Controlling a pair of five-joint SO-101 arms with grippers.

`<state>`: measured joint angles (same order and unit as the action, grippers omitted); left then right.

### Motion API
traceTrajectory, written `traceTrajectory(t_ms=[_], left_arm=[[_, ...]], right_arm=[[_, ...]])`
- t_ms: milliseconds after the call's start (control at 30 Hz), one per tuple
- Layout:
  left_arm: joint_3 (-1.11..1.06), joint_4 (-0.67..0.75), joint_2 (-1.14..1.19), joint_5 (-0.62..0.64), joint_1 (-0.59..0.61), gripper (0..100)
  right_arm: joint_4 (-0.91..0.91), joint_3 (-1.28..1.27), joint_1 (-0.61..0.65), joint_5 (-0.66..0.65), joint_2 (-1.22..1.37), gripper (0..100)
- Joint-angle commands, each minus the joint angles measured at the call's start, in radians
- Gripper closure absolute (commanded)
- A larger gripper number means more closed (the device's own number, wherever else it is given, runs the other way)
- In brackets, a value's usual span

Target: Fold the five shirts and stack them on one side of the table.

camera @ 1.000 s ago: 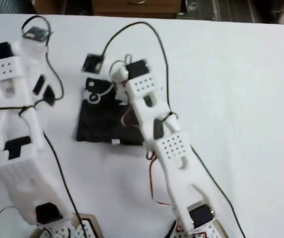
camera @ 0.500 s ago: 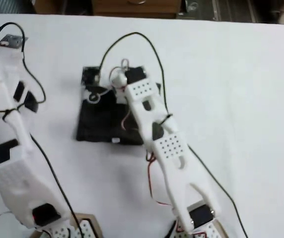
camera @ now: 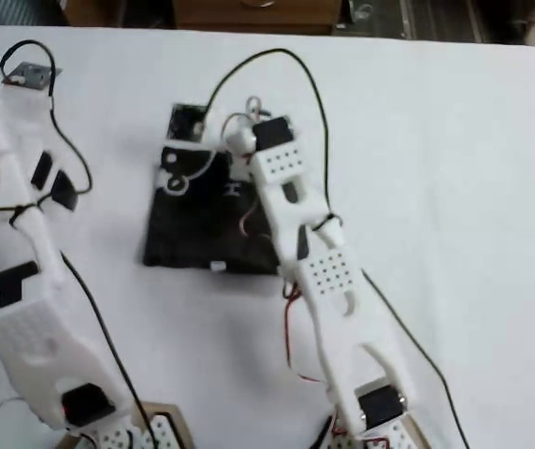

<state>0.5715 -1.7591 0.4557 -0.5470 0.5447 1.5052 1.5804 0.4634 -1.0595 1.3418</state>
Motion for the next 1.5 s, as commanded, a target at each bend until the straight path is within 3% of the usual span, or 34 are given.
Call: traceTrajectory(t_ms=[0,300,800,967,1233,1400,1467], left_arm=[[0.002,-0.020,-0.008,-0.003,0.005,77],[0.002,-0.020,-0.009,-0.003,0.005,77],[0.002,-0.018,-0.005,-0.003,0.005,77],[0.002,-0.018,-0.006,-0.002,0.005,77],[0.002,-0.020,-0.011,0.000,0.006,77],[0.002,-0.020,-0.011,0.000,0.006,77],[0.002,-0.020,-0.011,0.000,0.006,77]], right_arm=[[-0.031,0.043,-0.016,0.006,0.013,64.8],[-0.024,0.044,-0.131,0.009,0.027,64.8],[0.018,0.083,-0.004,0.014,-0.064,64.8],[-0.008,0.035,-0.004,0.014,-0.056,64.8],[-0.202,-0.112,-0.039,0.014,0.007,64.8],[-0.194,-0.158,-0.041,0.006,0.019,65.1],[-0.180,-0.172,-0.039,-0.002,0.019,70.4]])
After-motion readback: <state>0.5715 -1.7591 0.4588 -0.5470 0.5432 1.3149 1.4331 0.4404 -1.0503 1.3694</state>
